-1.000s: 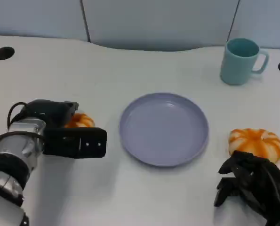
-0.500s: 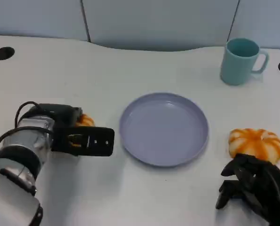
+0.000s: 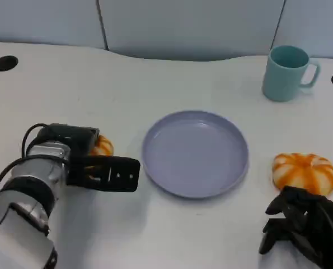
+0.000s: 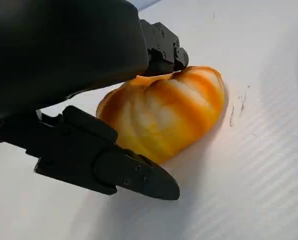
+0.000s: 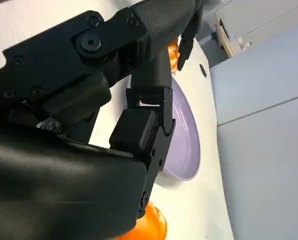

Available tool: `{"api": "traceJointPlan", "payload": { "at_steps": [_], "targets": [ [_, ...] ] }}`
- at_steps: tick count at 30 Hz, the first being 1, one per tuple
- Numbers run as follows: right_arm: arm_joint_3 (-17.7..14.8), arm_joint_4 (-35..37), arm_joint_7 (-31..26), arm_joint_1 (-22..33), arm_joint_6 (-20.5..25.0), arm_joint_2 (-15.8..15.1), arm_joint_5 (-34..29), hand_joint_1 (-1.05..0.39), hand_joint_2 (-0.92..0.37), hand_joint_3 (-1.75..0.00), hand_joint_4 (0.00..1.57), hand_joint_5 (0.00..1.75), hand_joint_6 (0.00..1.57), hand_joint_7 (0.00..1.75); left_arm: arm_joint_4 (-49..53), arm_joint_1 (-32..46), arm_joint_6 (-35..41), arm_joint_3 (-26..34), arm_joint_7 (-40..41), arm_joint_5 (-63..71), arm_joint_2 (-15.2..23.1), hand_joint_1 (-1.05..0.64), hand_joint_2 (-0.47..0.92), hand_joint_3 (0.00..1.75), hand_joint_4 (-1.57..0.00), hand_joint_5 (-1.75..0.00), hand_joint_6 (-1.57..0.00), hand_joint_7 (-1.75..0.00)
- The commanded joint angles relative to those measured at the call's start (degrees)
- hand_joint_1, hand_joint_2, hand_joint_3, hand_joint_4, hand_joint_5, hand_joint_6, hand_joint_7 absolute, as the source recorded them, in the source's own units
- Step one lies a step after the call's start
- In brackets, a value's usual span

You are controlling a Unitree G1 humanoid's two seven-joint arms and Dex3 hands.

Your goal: Grasp the bread from the table and place it into the plate.

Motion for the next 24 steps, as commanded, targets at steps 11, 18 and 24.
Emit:
{"api": "traceJointPlan", "payload": {
  "at_steps": [11,18,24],
  "targets": [
    [-0.4,-3.7,-0.7,2.1,2.9,-0.7,1.5,-0.94,-0.79,0.0,1.39,0.91,1.21,0.86,0.9,3.0,-0.2,1.2,5.2,-1.8,-0.5,-0.22,0.75,0.01,-0.06,-0.01,-0.21,-0.01],
    [-0.3,-3.9,-1.0,2.1,3.2,-0.6,1.5,-0.94,-0.78,0.0,1.38,0.92,1.2,0.88,1.0,3.1,-0.2,1.2,5.9,-2.2,-0.5,-0.15,0.78,0.01,-0.07,-0.01,-0.24,-0.01],
    [-0.4,-4.5,-0.8,2.5,3.3,-0.7,1.8,-0.95,-0.78,0.0,1.38,0.91,1.2,0.88,1.2,4.9,-1.0,1.3,9.3,-2.5,-0.5,-0.19,0.91,0.1,-0.51,-0.13,-0.46,-0.04]
  ]
}}
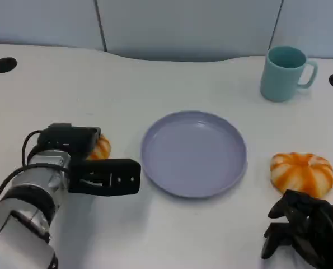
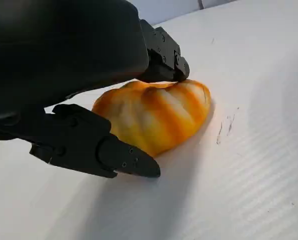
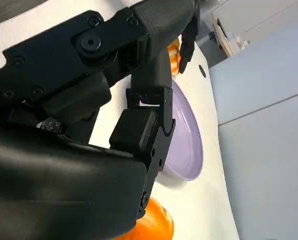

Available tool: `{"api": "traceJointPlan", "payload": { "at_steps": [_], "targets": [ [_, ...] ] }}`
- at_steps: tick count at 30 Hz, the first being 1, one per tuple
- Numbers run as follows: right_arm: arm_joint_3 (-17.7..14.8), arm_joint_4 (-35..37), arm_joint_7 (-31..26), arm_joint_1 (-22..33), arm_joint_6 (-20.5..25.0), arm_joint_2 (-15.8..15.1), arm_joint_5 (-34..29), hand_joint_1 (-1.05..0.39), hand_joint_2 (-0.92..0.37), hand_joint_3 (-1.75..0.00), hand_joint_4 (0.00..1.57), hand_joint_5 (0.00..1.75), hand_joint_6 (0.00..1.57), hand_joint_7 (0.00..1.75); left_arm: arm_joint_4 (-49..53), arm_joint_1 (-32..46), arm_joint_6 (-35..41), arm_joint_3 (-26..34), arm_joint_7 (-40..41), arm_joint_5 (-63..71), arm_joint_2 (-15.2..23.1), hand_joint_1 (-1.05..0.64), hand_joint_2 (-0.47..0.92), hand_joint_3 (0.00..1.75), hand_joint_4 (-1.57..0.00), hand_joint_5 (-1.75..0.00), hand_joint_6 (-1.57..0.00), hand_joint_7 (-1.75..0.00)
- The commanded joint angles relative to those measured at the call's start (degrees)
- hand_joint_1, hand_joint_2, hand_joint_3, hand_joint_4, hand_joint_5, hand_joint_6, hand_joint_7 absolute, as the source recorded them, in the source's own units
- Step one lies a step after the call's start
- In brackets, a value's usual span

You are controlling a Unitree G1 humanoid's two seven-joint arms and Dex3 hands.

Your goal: Grasp the bread from the table and place it into the plate.

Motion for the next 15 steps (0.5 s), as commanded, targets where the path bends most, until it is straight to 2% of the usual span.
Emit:
{"api": "traceJointPlan", "payload": {
  "at_steps": [1,2,4,5,6,7,9,10,11,12,13,14,15],
  "targets": [
    [-0.4,-1.3,-0.1,0.7,0.5,-0.8,0.7,-0.95,-0.78,0.0,1.38,0.92,1.2,0.88,1.1,3.0,-0.7,-0.1,1.5,0.0,0.1,-0.21,0.92,0.16,-0.63,-0.19,-0.53,-0.06],
    [-0.5,-1.3,0.0,0.7,0.6,-0.8,0.8,-0.94,-0.78,0.0,1.38,0.92,1.2,0.88,1.1,3.0,-0.8,-0.1,2.1,-0.1,0.1,-0.22,0.92,0.18,-0.68,-0.25,-0.58,-0.05],
    [-0.5,-1.3,0.2,0.8,0.4,-0.9,0.9,-0.93,-0.78,0.0,1.38,0.92,1.2,0.88,1.1,3.2,-1.1,0.4,3.4,-0.5,-0.1,-0.23,0.92,0.22,-0.59,-0.87,-0.68,-0.02],
    [-0.4,-1.4,0.2,0.8,0.3,-0.9,0.9,-0.93,-0.78,0.0,1.38,0.92,1.19,0.88,1.1,3.3,-1.3,0.7,3.8,-0.7,-0.1,-0.22,0.92,0.23,-0.57,-1.03,-0.72,-0.02],
    [-0.4,-1.4,0.2,0.9,0.2,-0.9,0.9,-0.93,-0.78,0.0,1.38,0.92,1.2,0.87,1.1,3.3,-1.5,0.8,4.0,-0.8,-0.1,-0.23,0.92,0.25,-0.55,-1.09,-0.74,-0.02],
    [-0.4,-1.3,0.2,0.9,0.0,-0.9,0.9,-0.93,-0.79,-0.01,1.39,0.92,1.2,0.87,1.0,3.3,-2.0,0.8,4.6,-0.8,-0.1,-0.25,0.92,0.24,-0.59,-1.05,-0.82,-0.04],
    [-0.4,-1.3,0.3,0.9,-0.1,-0.8,1.0,-0.92,-0.79,-0.01,1.39,0.92,1.2,0.87,1.0,3.3,-2.5,0.8,5.0,-0.7,-0.1,-0.29,0.92,0.11,-0.71,-0.92,-0.96,-0.05],
    [-0.4,-1.2,0.3,0.9,-0.1,-0.8,1.0,-0.92,-0.79,-0.01,1.39,0.92,1.21,0.86,1.0,3.3,-2.3,0.4,5.6,-0.2,0.0,-0.31,0.92,0.11,-0.75,-0.93,-1.02,-0.07],
    [-0.4,-1.2,0.3,0.9,-0.1,-0.8,1.0,-0.93,-0.79,-0.01,1.39,0.91,1.2,0.86,1.1,3.3,-2.1,0.1,6.0,0.1,0.0,-0.33,0.92,0.17,-0.73,-1.07,-1.07,-0.12],
    [-0.5,-1.1,0.4,0.9,0.0,-0.8,1.2,-0.93,-0.79,-0.01,1.39,0.91,1.2,0.86,1.1,3.4,-1.9,0.1,6.4,0.1,0.0,-0.34,0.92,0.24,-0.71,-1.23,-1.05,-0.26],
    [-0.5,-1.2,0.4,0.9,0.2,-0.8,1.4,-0.93,-0.79,-0.01,1.39,0.91,1.2,0.86,1.0,3.5,-1.9,0.3,7.0,0.0,0.0,-0.33,0.92,0.33,-0.68,-1.36,-0.9,-0.6],
    [-0.4,-1.3,0.2,0.9,0.4,-0.8,1.4,-0.93,-0.79,0.0,1.39,0.91,1.2,0.87,1.0,3.7,-2.2,0.8,7.3,-0.6,0.0,-0.33,0.92,0.34,-0.68,-1.38,-0.82,-0.72],
    [-0.4,-1.4,0.0,0.9,0.3,-0.7,1.3,-0.94,-0.79,0.0,1.39,0.91,1.2,0.87,0.9,3.9,-2.8,1.4,8.0,-1.1,0.1,-0.31,0.92,0.34,-0.69,-1.37,-0.78,-0.76]
  ]
}}
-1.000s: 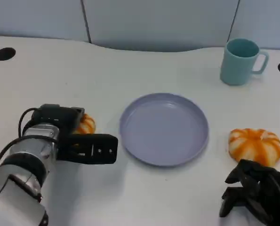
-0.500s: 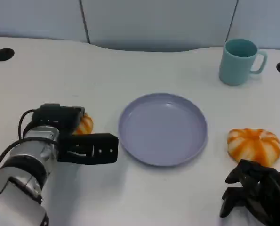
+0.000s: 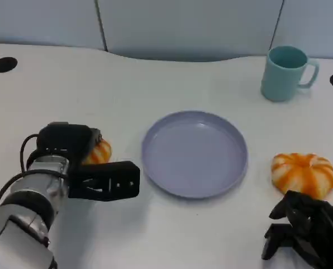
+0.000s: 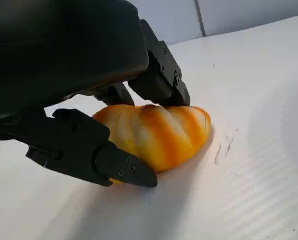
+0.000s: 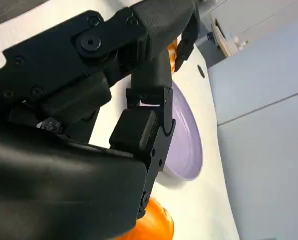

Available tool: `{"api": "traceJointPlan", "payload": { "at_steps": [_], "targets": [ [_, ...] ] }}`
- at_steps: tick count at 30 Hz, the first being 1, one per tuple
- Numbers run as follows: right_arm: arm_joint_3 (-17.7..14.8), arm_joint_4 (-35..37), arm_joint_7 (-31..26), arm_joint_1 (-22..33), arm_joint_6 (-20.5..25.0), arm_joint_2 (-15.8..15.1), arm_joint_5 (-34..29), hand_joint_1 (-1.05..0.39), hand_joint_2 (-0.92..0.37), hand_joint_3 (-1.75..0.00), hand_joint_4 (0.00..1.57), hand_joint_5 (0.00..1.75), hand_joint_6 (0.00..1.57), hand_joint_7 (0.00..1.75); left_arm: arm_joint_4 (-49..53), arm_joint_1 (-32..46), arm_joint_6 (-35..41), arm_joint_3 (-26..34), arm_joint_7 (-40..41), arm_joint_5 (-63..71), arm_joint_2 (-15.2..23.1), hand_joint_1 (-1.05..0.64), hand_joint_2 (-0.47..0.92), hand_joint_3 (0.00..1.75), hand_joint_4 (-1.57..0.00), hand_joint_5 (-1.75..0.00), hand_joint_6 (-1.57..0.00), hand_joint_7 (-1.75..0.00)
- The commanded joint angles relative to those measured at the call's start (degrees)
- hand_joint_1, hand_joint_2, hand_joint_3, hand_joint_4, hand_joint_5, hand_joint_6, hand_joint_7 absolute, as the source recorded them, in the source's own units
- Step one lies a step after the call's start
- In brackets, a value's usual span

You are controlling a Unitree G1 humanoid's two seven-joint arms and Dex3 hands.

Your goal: Grasp the bread from the table and place it into the plate.

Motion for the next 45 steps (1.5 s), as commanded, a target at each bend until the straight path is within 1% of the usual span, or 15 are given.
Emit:
{"api": "traceJointPlan", "payload": {
  "at_steps": [1,3,7,9,11,12,13,16,19,31,40,41,42,43,45],
  "targets": [
    [-0.4,-0.9,-0.2,0.4,0.2,-0.7,0.4,-0.94,-0.79,0.0,1.4,0.91,1.2,0.87,0.8,2.9,-1.3,1.2,1.0,-1.4,0.2,-0.29,0.92,0.34,-0.69,-1.33,-0.75,-0.75],
    [-0.3,-0.7,-0.3,0.3,0.0,-0.6,0.2,-0.94,-0.79,0.0,1.4,0.91,1.2,0.87,0.6,3.4,-2.9,1.8,3.0,-1.8,0.8,-0.27,0.92,0.33,-0.73,-1.28,-0.77,-0.71],
    [-0.2,-0.5,-0.6,0.1,0.1,-0.5,0.0,-0.95,-0.79,0.0,1.4,0.9,1.21,0.87,0.5,3.4,-4.7,3.3,4.2,-2.9,1.5,-0.27,0.92,0.37,-0.71,-1.35,-0.76,-0.68],
    [-0.1,-0.3,-0.6,0.0,-0.1,-0.5,-0.1,-0.95,-0.79,0.0,1.4,0.89,1.2,0.87,0.4,3.0,-5.3,3.9,4.3,-3.4,1.9,-0.27,0.92,0.31,-0.71,-1.42,-0.79,-0.71],
    [-0.2,0.1,-0.3,-0.3,-0.1,-0.5,0.2,-0.94,-0.79,0.0,1.4,0.89,1.2,0.87,0.3,2.3,-5.6,4.4,4.5,-3.6,2.3,-0.25,0.92,0.31,-0.67,-1.68,-0.55,-1.4],
    [-0.3,0.3,-0.2,-0.4,-0.1,-0.4,0.3,-0.94,-0.79,0.0,1.4,0.89,1.2,0.87,0.2,2.1,-5.6,4.6,4.7,-3.6,2.3,-0.24,0.92,0.29,-0.69,-1.71,-0.52,-1.55],
    [-0.3,0.4,-0.1,-0.5,-0.1,-0.4,0.4,-0.94,-0.79,0.0,1.4,0.89,1.2,0.87,0.1,2.1,-5.7,4.7,5.0,-3.5,2.4,-0.24,0.92,0.27,-0.71,-1.73,-0.5,-1.65],
    [-0.2,0.6,-0.5,-0.8,-0.2,-0.3,0.2,-0.93,-0.79,0.0,1.4,0.88,1.2,0.86,-0.4,0.9,-7.5,6.0,5.3,-4.4,2.9,-0.19,0.92,0.26,-0.71,-1.74,-0.5,-1.73],
    [0.1,0.6,-0.9,-0.9,-0.3,-0.3,-0.4,-0.94,-0.79,0.0,1.41,0.89,1.21,0.86,-0.9,0.0,-9.9,7.5,6.0,-5.8,3.3,-0.16,0.92,0.24,-0.72,-1.75,-0.54,-1.66],
    [0.4,1.0,-1.1,-1.2,-0.6,-0.2,-1.1,-0.94,-0.79,0.0,1.38,0.91,1.2,0.86,-2.6,-1.3,-15.4,8.1,8.8,-6.1,4.2,-0.15,0.9,0.31,-0.8,-1.75,-0.6,-1.74],
    [0.5,1.0,-1.1,-1.2,-0.6,-0.3,-1.0,-0.94,-0.8,0.0,1.37,0.93,1.2,0.87,-2.6,-1.4,-15.8,8.0,9.1,-6.1,4.2,-0.14,0.88,0.35,-0.8,-1.75,-0.6,-1.75],
    [0.4,1.6,-0.8,-1.6,-0.6,-0.3,-0.9,-0.94,-0.8,0.0,1.37,0.93,1.2,0.88,-3.7,-2.5,-17.4,6.8,11.3,-4.8,2.9,-0.14,0.88,0.36,-0.8,-1.75,-0.6,-1.75],
    [0.4,2.2,-0.5,-2.0,-0.6,-0.3,-0.7,-0.93,-0.79,0.0,1.37,0.94,1.2,0.87,-4.6,-3.5,-18.8,5.5,13.1,-3.5,1.5,-0.12,0.72,0.6,-0.86,-1.75,-0.62,-1.75],
    [0.4,2.6,-0.3,-2.3,-0.6,-0.3,-0.7,-0.92,-0.78,0.0,1.37,0.94,1.2,0.87,-5.2,-4.2,-19.9,4.5,14.4,-2.6,0.6,-0.12,0.61,0.79,-0.88,-1.75,-0.64,-1.75],
    [0.4,3.1,-0.3,-2.5,-0.8,-0.2,-0.8,-0.92,-0.78,0.0,1.37,0.93,1.2,0.86,-5.4,-5.9,-22.0,2.8,13.4,-1.2,-0.7,-0.13,0.53,0.96,-0.88,-1.75,-0.67,-1.75]
  ]
}}
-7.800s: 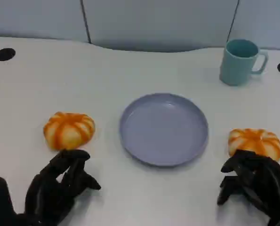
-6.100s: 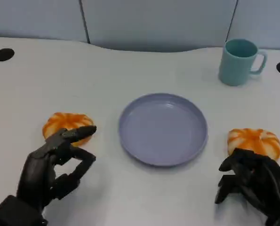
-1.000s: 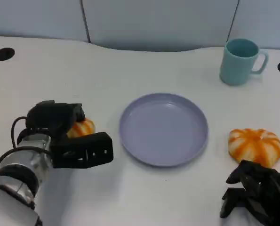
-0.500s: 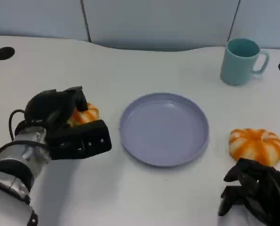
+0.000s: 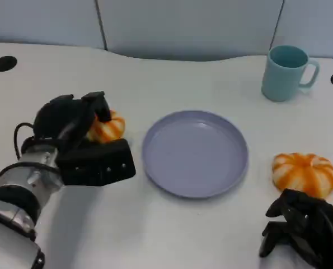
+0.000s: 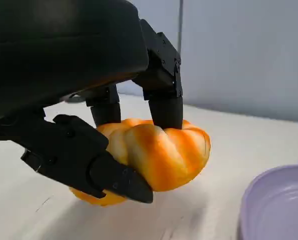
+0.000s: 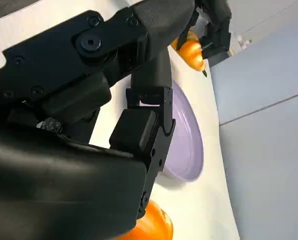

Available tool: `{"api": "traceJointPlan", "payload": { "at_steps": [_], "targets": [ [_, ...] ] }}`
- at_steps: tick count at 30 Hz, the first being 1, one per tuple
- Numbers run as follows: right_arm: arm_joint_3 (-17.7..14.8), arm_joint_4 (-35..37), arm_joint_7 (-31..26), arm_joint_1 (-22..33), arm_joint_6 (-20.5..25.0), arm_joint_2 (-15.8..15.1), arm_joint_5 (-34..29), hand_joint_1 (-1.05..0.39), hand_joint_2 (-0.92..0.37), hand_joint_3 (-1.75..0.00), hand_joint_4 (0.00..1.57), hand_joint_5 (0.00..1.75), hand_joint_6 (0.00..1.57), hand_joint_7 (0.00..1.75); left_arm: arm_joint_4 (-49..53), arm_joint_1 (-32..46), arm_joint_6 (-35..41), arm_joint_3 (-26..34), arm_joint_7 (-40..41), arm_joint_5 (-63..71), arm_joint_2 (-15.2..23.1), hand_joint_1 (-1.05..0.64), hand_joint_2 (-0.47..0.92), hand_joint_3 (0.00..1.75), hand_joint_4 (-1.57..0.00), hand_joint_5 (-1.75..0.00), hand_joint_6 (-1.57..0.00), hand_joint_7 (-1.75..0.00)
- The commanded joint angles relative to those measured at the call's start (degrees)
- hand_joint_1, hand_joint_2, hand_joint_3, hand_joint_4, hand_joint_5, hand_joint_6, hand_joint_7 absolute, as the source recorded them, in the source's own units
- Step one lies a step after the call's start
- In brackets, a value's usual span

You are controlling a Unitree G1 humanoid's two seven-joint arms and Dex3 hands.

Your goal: Grasp the bread from the table and place it into the plate.

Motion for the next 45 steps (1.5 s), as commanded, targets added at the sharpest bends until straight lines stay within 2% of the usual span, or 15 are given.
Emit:
{"api": "traceJointPlan", "payload": {
  "at_steps": [1,6,14,18,20,24,26,28,29,32,39,41,42,43,45],
  "targets": [
    [-0.1,1.3,0.4,-1.3,-0.6,-0.3,0.1,-0.93,-0.77,0.0,1.38,0.93,1.21,0.86,-2.1,-5.3,-5.2,-3.5,1.2,3.1,-3.1,-0.13,0.53,0.98,-0.88,-1.75,-0.68,-1.75],
    [0.0,1.0,0.2,-1.2,-0.4,-0.3,-0.2,-0.93,-0.78,0.0,1.38,0.91,1.21,0.85,-1.8,-6.7,-7.4,-4.7,0.8,4.0,-4.2,-0.19,0.57,1.05,-0.9,-1.75,-0.72,-1.75],
    [0.1,0.6,0.1,-1.0,-0.1,-0.2,-0.1,-0.93,-0.78,0.0,1.38,0.92,1.2,0.87,-2.1,-8.3,-8.2,-6.2,-0.9,4.6,-6.1,-0.2,0.52,1.01,-0.9,-1.75,-0.68,-1.74],
    [0.4,0.5,0.0,-0.9,-0.3,-0.2,-0.4,-0.93,-0.79,-0.01,1.38,0.92,1.19,0.89,-2.0,-8.5,-9.2,-6.8,-2.0,4.5,-7.4,-0.23,0.59,1.03,-0.93,-1.75,-0.7,-1.75],
    [0.4,0.3,-0.1,-0.9,-0.3,-0.1,-0.3,-0.94,-0.79,-0.01,1.38,0.92,1.19,0.89,-1.9,-8.8,-9.0,-7.4,-2.5,5.0,-7.8,-0.23,0.58,1.03,-0.93,-1.75,-0.7,-1.74],
    [0.4,0.5,0.3,-0.9,-0.6,-0.2,-0.2,-0.93,-0.79,-0.01,1.38,0.93,1.18,0.9,-1.5,-8.7,-9.0,-8.3,-3.6,5.4,-8.4,-0.23,0.56,0.93,-0.91,-1.75,-0.72,-1.63],
    [0.4,0.5,0.4,-1.0,-0.4,-0.1,0.1,-0.92,-0.78,0.0,1.38,0.93,1.18,0.9,-1.1,-8.5,-9.1,-8.4,-4.8,5.0,-9.0,-0.26,0.63,0.76,-0.92,-1.75,-0.69,-1.72],
    [0.3,0.7,0.7,-1.1,-0.6,0.0,0.3,-0.93,-0.78,0.0,1.38,0.92,1.18,0.89,-0.9,-8.4,-8.8,-8.6,-5.8,5.0,-9.6,-0.26,0.68,0.71,-0.92,-1.75,-0.7,-1.74],
    [0.3,0.9,0.8,-1.1,-0.7,0.0,0.3,-0.93,-0.78,0.0,1.38,0.91,1.19,0.88,-0.8,-8.4,-8.5,-8.6,-6.3,5.1,-9.8,-0.25,0.7,0.72,-0.93,-1.75,-0.7,-1.74],
    [0.3,0.5,0.6,-0.9,-0.3,0.1,0.4,-0.93,-0.77,0.0,1.41,0.88,1.21,0.84,-0.5,-8.2,-8.1,-8.5,-7.7,4.8,-10.5,-0.24,0.66,0.79,-0.91,-1.75,-0.69,-1.7],
    [0.6,0.1,0.1,-0.8,-0.6,0.4,-0.1,-0.94,-0.78,-0.01,1.43,0.87,1.23,0.82,0.3,-7.6,-6.8,-8.8,-10.7,4.9,-11.7,-0.25,0.65,0.89,-0.89,-1.75,-0.69,-1.75],
    [0.5,0.1,0.1,-0.9,-0.3,0.4,0.1,-0.95,-0.78,0.0,1.43,0.87,1.24,0.82,0.4,-7.8,-5.8,-8.9,-12.3,5.0,-11.9,-0.3,0.74,0.68,-0.82,-1.75,-0.67,-1.54],
    [0.4,0.2,0.2,-0.9,-0.3,0.5,0.3,-0.95,-0.77,0.0,1.42,0.87,1.24,0.81,0.5,-7.8,-5.6,-9.0,-12.7,5.1,-11.9,-0.31,0.79,0.59,-0.81,-1.75,-0.66,-1.53],
    [0.4,0.4,0.5,-0.9,-0.5,0.5,0.4,-0.94,-0.77,0.0,1.42,0.87,1.24,0.81,0.5,-7.7,-5.6,-9.0,-13.1,4.9,-11.8,-0.31,0.85,0.45,-0.78,-1.73,-0.69,-1.32],
    [0.3,0.6,0.8,-1.0,-0.8,0.6,0.6,-0.94,-0.77,0.0,1.42,0.86,1.23,0.8,0.5,-7.6,-5.9,-8.8,-13.8,4.5,-11.7,-0.3,0.9,0.32,-0.78,-1.69,-0.76,-1.11]
  ]
}}
